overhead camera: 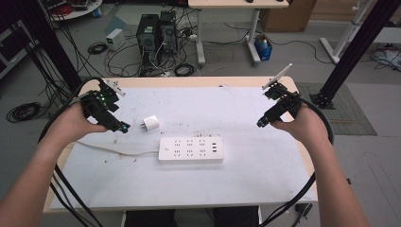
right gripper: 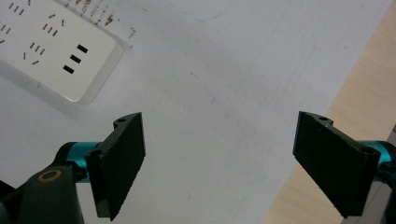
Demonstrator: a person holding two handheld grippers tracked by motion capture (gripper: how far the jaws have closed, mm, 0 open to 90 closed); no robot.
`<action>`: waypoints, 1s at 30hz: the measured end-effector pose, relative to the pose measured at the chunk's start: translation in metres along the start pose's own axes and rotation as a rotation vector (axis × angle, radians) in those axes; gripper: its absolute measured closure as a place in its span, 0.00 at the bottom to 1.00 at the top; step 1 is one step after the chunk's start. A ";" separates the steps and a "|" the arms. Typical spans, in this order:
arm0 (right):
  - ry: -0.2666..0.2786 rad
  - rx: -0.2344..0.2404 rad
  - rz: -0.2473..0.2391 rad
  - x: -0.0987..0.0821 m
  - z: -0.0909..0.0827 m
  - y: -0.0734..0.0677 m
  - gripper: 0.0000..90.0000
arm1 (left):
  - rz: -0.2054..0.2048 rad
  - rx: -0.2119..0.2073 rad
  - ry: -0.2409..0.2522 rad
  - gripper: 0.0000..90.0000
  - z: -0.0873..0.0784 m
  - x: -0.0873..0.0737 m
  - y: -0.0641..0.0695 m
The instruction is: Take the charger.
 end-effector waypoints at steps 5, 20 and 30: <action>0.009 -0.005 -0.001 0.001 -0.001 0.001 0.18 | 0.003 -0.001 0.009 0.19 -0.001 0.001 0.000; 0.012 -0.007 -0.006 0.007 0.002 0.005 0.18 | 0.018 -0.013 0.009 0.18 0.010 0.012 -0.013; 0.003 0.006 -0.002 0.010 0.012 0.005 0.18 | 0.015 -0.043 0.012 0.18 0.029 0.023 -0.027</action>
Point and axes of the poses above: each handheld gripper's, and its own axes: z roughly forward along the jaws, x roughly out of its top, y roughly to its right, the point moved 1 cm from there along z, roughly forward along the jaws, and after that the axes turned 2 degrees about -x, right-handed, at the moved point
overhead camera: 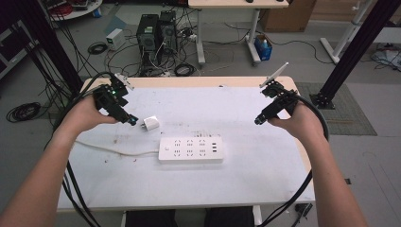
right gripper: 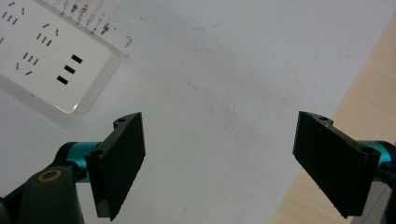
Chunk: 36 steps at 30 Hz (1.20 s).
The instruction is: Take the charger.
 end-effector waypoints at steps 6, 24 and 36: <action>-0.001 0.007 -0.003 0.001 0.003 0.001 0.18 | -0.001 -0.005 -0.012 0.19 0.018 0.010 -0.005; -0.002 0.005 -0.007 0.000 0.012 0.004 0.18 | -0.009 -0.024 -0.134 0.18 0.076 0.020 -0.029; -0.003 0.009 -0.002 -0.002 0.014 0.007 0.18 | 0.013 -0.049 -0.215 0.19 0.121 0.023 -0.043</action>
Point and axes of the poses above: each handheld gripper's, and its own axes: z roughly forward along the jaws, x roughly out of its top, y roughly to its right, the point moved 1 cm from there along z, roughly forward along the jaws, and after that the axes turned 2 degrees about -x, right-handed, at the moved point
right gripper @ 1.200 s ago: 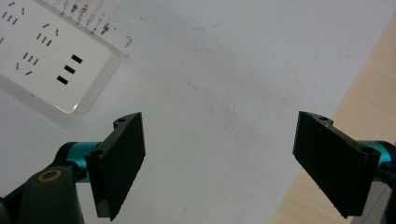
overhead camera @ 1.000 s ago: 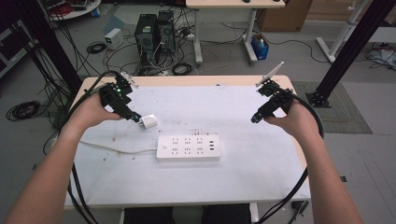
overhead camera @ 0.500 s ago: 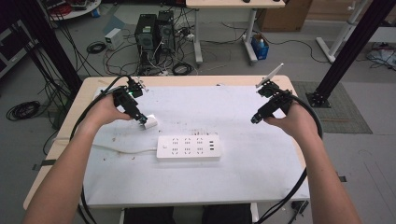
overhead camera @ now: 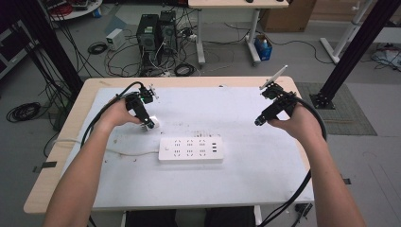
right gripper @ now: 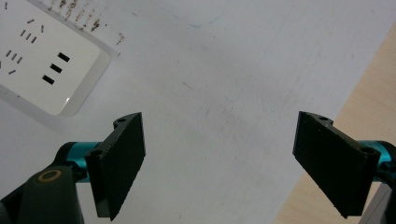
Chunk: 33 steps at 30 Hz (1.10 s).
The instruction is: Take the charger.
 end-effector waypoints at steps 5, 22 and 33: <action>0.007 0.004 -0.008 -0.001 0.001 0.000 0.18 | 0.003 0.012 -0.022 0.19 0.013 0.000 -0.006; 0.006 0.011 -0.005 -0.004 0.004 0.000 0.18 | 0.019 0.045 -0.065 0.46 0.037 0.001 -0.009; 0.010 0.016 0.002 -0.003 0.005 -0.001 0.18 | 0.041 0.069 0.013 0.47 0.003 -0.001 0.005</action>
Point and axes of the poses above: each handheld gripper's, and its own axes: z roughly forward along the jaws, x roughly out of its top, y roughly to its right, the point moved 1 cm from there along z, roughly forward along the jaws, and after that the axes turned 2 degrees about -x, right-handed, at the moved point
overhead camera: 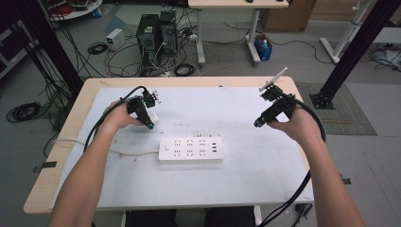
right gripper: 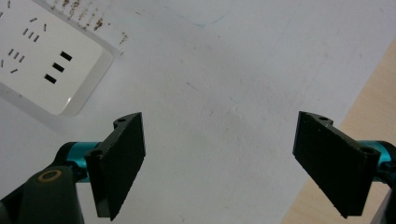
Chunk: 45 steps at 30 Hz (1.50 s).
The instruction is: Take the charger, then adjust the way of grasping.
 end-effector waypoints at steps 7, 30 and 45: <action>-0.016 -0.006 0.025 0.004 -0.002 0.000 0.18 | 0.021 0.004 0.086 0.47 -0.061 -0.004 0.021; 0.005 0.000 0.066 0.008 -0.026 -0.010 0.18 | 0.097 0.035 0.155 0.47 -0.130 -0.014 0.057; 0.108 0.247 0.216 0.013 -0.030 -0.010 0.18 | 0.300 -0.028 0.270 0.47 -0.124 0.022 0.091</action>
Point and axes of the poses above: each handheld gripper's, and its own axes: z roughly forward along the jaws, x roughly out of its top, y roughly to its right, the point moved 1 cm from there along z, roughly forward along the jaws, and after that the axes turned 2 degrees about -x, right-handed, at the moved point
